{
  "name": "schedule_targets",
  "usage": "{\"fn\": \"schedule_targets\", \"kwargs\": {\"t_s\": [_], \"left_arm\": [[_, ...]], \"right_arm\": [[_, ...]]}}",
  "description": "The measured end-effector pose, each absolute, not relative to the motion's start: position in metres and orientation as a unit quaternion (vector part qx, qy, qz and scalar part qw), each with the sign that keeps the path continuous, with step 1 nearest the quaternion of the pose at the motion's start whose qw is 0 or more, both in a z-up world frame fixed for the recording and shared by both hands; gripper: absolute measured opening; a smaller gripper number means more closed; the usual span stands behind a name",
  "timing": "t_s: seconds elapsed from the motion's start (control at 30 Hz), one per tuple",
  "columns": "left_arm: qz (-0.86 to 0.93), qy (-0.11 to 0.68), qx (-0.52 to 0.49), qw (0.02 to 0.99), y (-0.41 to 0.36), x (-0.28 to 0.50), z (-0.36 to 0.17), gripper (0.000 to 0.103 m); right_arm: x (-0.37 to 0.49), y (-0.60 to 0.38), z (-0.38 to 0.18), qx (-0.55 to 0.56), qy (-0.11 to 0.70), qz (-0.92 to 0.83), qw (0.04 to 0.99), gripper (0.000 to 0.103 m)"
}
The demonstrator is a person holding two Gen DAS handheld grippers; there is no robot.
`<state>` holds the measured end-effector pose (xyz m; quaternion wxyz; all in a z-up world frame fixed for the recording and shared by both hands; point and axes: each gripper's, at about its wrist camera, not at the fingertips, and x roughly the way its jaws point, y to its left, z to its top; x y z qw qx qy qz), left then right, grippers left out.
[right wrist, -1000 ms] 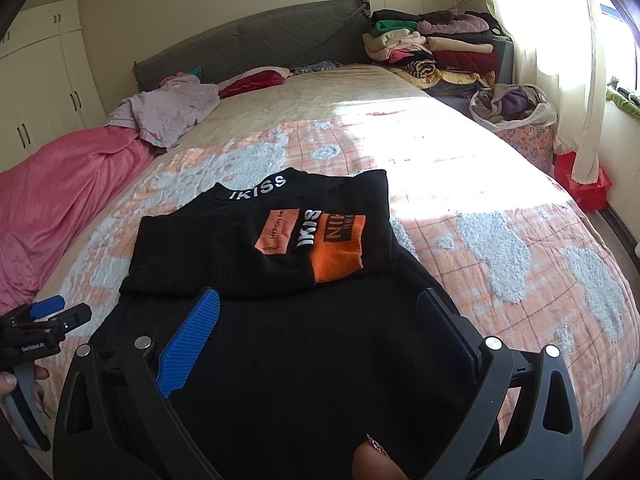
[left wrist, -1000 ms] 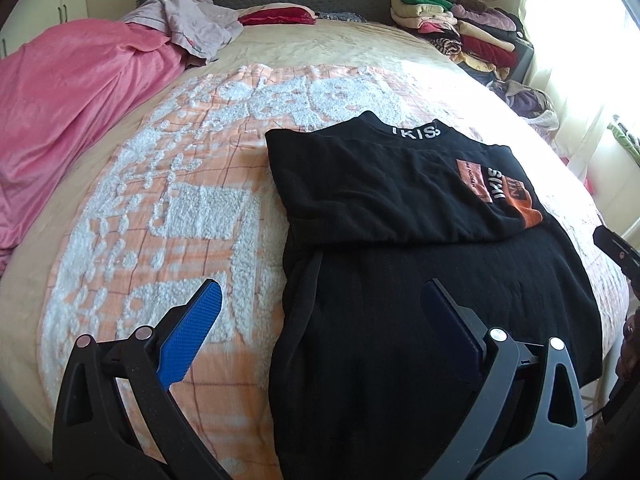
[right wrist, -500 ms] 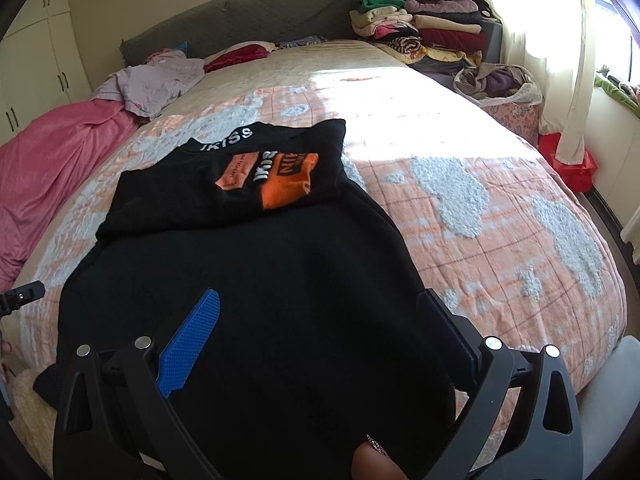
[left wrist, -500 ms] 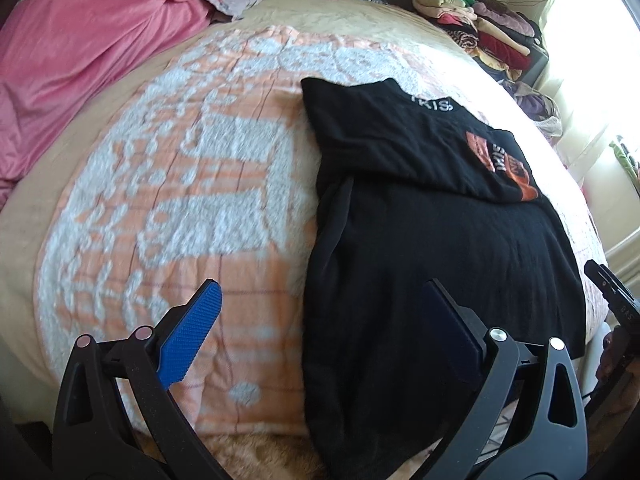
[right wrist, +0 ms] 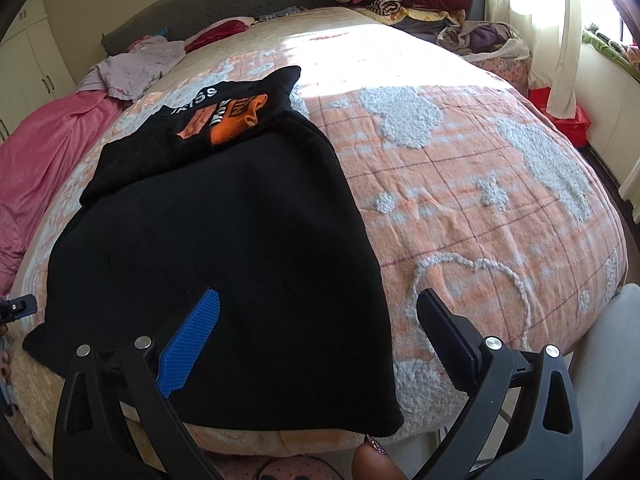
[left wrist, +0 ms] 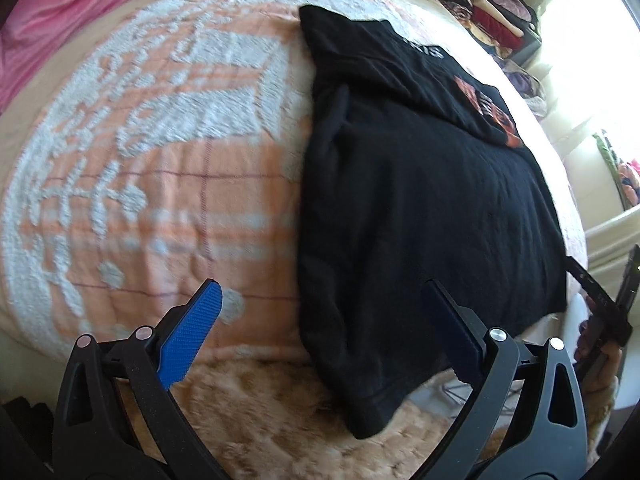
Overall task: Fold small clothes
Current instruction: 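Close the left gripper on the hem while the right gripper grasps it too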
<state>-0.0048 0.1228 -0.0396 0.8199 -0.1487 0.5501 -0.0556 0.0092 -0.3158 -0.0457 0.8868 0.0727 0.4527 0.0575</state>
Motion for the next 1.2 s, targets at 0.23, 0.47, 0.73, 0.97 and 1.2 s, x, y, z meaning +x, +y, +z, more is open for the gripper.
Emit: {"fn": "schedule_targets", "kwargs": {"t_s": [0.23,0.47,0.73,0.97,1.2], "left_arm": [[-0.085,0.594,-0.121,0.791,0.1,-0.011,-0.058,0.066],[-0.091,0.6,-0.094,0.789,0.088,-0.013,-0.063,0.038],[-0.118,0.588,-0.095,0.794,0.081,-0.015,-0.059,0.011],[-0.116,0.581,-0.1,0.799,0.082,-0.012,-0.059,0.009],[-0.114,0.542,-0.106,0.826,0.09,-0.013,-0.034,0.003]], "right_arm": [[-0.004,-0.324,-0.056,0.068,0.469,0.074,0.878,0.098],[-0.01,-0.32,-0.066,0.053,0.487,0.084,0.867,0.097],[-0.016,-0.319,-0.068,0.018,0.5,0.087,0.861,0.032],[-0.019,-0.32,-0.054,0.027,0.484,0.109,0.868,0.008],[-0.019,-0.326,-0.022,0.078,0.429,0.135,0.89,0.007]]}}
